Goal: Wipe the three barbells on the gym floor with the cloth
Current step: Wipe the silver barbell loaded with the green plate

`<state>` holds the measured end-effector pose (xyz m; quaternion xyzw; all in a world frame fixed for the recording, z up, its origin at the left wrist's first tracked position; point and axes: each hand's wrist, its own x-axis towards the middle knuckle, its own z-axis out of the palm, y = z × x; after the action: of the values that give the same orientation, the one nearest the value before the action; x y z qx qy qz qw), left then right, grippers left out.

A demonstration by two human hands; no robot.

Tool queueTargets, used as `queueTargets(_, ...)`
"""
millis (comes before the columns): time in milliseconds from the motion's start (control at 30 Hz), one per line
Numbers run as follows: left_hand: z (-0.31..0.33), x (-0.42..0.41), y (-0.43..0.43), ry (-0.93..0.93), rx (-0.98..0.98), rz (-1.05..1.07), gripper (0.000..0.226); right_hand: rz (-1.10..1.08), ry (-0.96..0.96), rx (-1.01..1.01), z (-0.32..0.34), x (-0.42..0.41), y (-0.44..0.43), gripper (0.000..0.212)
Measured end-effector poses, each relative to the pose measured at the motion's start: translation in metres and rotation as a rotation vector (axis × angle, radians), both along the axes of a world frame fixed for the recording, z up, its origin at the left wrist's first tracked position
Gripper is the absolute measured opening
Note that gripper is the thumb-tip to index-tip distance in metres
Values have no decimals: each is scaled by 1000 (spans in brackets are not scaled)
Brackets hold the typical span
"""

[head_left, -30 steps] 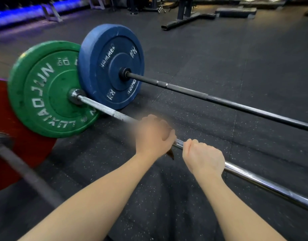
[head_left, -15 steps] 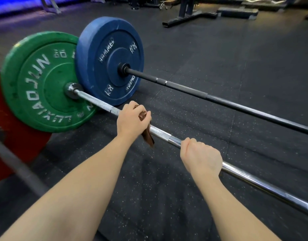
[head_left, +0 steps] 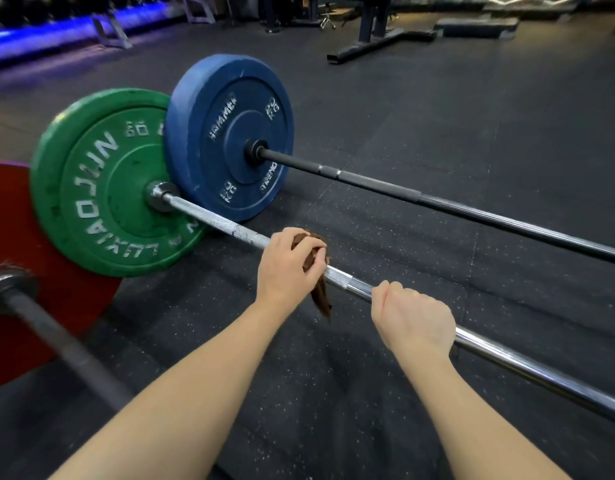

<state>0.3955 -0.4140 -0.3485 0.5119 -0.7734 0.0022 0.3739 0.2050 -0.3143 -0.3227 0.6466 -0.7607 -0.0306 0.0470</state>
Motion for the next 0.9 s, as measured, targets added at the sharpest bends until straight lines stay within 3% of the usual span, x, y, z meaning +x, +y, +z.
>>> queueTargets(300, 7, 41, -47, -17, 110, 189, 19, -4, 32, 43, 2, 2, 2, 19)
queueTargets(567, 10, 16, -31, 73, 135, 315, 14, 1, 22, 4, -2, 0, -3, 20)
queueTargets(900, -2, -8, 9, 32, -32, 34, 15, -17, -27, -75, -11, -1, -3, 53)
